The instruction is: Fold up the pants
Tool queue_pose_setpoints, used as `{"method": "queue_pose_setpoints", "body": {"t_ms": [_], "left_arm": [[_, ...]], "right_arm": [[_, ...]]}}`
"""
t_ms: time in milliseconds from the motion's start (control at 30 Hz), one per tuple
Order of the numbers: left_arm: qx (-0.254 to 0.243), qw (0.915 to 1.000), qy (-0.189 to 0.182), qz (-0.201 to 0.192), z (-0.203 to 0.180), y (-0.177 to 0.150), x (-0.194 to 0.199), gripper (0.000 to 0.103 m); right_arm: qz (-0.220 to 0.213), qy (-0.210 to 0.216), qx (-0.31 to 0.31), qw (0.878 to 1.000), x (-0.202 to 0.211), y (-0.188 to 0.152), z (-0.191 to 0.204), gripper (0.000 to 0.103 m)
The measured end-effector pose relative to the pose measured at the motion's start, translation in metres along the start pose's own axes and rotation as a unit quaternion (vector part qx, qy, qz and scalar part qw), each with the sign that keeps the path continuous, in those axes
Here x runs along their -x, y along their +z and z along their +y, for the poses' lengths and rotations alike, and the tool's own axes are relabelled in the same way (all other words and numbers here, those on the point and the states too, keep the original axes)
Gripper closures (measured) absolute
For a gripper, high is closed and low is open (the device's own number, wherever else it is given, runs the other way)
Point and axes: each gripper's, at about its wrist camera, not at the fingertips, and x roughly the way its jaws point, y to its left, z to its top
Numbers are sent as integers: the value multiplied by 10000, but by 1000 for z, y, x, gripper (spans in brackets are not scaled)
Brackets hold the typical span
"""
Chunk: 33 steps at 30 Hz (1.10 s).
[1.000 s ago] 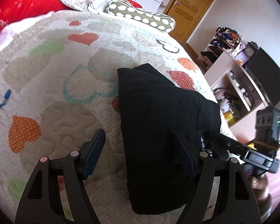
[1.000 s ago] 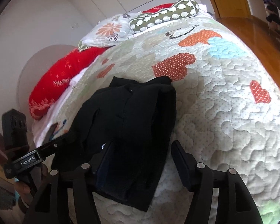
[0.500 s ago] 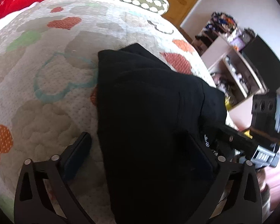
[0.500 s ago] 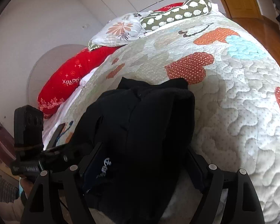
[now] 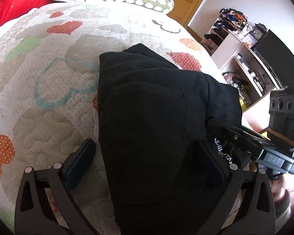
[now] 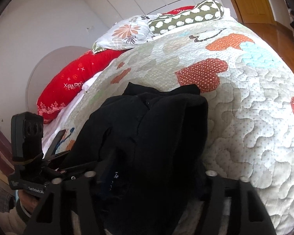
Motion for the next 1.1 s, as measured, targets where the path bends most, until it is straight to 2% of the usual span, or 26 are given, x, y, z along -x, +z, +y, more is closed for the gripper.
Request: {"method": "queue_pose_setpoints", "body": {"t_ms": [33,67,133,200,267,500,667,733,767,800,833,900,1000,1100], "left_arm": [[23,9999,-65,-106,-1,-1,5,15],[-3,9998,-153,-141,-4,0,6,30],[-77,9997,-80,-233,-8,4,13,37],[-80,9995,-111,-296,-9,9,18,50],[-100,9992,-125,-371,-7,17,24,54],[-264,9964,116,-800,-1,63,40,54],[-83,9974,255,-673,23,97,14,54],[55,9979,469,-440,36,102,-6,54],[166,9980,582,-204,46,101,-19,51],[315,9979,542,-172,55,99,-25,41],[407,9978,479,-222,59,97,-24,38],[470,9973,486,-294,65,95,-19,35],[392,9959,668,-456,61,93,-4,35],[160,9935,930,-629,44,91,8,35]], "right_arm": [[-35,5,11,10000,1,0,1,58],[-80,9,43,10000,3,0,4,60],[-168,31,164,9997,10,3,11,67],[-272,89,308,9991,18,10,22,69],[-345,127,427,9984,22,17,30,69],[-622,188,572,9962,14,56,44,69],[-659,113,485,9966,-14,96,36,69],[-515,-190,420,9976,-34,105,25,69],[-414,-353,357,9979,-43,106,18,69],[-194,-651,191,9975,-56,107,5,69],[-66,-784,47,9969,-63,105,-4,68],[-146,-506,-261,9983,-60,100,-20,68],[-390,-778,-227,9959,-37,98,-21,68],[-569,-596,-20,9966,-18,105,-7,68]]}}
